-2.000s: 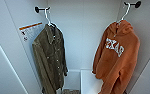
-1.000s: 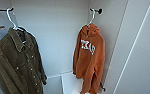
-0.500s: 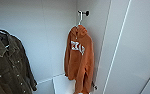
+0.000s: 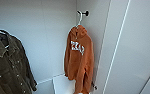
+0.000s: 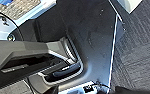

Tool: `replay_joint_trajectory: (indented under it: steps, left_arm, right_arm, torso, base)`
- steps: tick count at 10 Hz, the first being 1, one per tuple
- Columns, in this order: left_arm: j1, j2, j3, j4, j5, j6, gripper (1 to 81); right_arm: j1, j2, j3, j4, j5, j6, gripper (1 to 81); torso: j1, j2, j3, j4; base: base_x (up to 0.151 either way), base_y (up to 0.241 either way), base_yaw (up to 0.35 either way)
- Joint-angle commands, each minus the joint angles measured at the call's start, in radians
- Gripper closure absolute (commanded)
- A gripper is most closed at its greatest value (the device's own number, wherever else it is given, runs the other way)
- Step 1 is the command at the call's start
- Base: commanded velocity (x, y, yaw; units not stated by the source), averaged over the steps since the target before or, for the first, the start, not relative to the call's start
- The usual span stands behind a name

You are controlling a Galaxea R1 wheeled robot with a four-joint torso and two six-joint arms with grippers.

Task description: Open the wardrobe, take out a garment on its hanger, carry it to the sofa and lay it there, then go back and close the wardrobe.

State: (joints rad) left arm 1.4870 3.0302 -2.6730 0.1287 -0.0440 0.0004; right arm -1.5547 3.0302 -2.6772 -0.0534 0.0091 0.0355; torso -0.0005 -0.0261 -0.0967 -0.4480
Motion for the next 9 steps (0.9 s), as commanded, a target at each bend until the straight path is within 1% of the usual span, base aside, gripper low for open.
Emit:
replay_joint_trajectory:
  steps: [1,2,4,5,6,7,9]
  left_arm:
    - [-0.112,-0.037,0.11,0.019,0.119,0.007,1.0]
    - [-0.138,-0.065,0.166,0.017,0.135,0.006,1.0]
    - [-0.207,-0.106,0.249,0.017,0.142,0.004,1.0]
    - [-0.25,-0.131,0.309,0.011,0.193,0.001,1.0]
    - [-0.28,-0.149,0.358,0.009,0.21,-0.002,1.0]
    - [-0.306,-0.157,0.381,0.009,0.213,-0.002,1.0]
    - [-0.371,-0.163,0.397,0.003,0.274,-0.005,1.0]
  right_arm:
    - [0.04,0.005,-0.001,-0.003,-0.058,0.003,1.0]
    - [0.04,0.005,-0.001,-0.003,-0.058,0.003,1.0]
    - [0.041,0.006,0.001,-0.003,-0.058,0.004,1.0]
    - [0.046,0.006,-0.001,-0.003,-0.058,0.004,1.0]
    - [0.047,0.006,0.001,-0.003,-0.058,0.004,1.0]
    - [0.049,0.009,0.001,-0.003,-0.06,0.004,1.0]
    - [0.05,0.009,-0.001,-0.003,-0.06,0.004,1.0]
  torso:
    - [0.001,0.0,0.0,0.0]
    - [0.001,0.0,0.0,0.0]
    - [0.001,0.0,0.0,0.0]
    - [0.001,0.0,0.0,0.0]
    - [0.001,0.0,0.0,0.0]
    - [0.001,0.0,0.0,0.0]
    - [0.001,0.0,0.0,0.0]
  base:
    - [0.0,0.0,0.0]
    - [0.0,0.0,0.0]
    - [0.0,0.0,0.0]
    - [0.0,0.0,0.0]
    - [0.0,0.0,0.0]
    - [0.0,0.0,0.0]
    - [0.0,0.0,0.0]
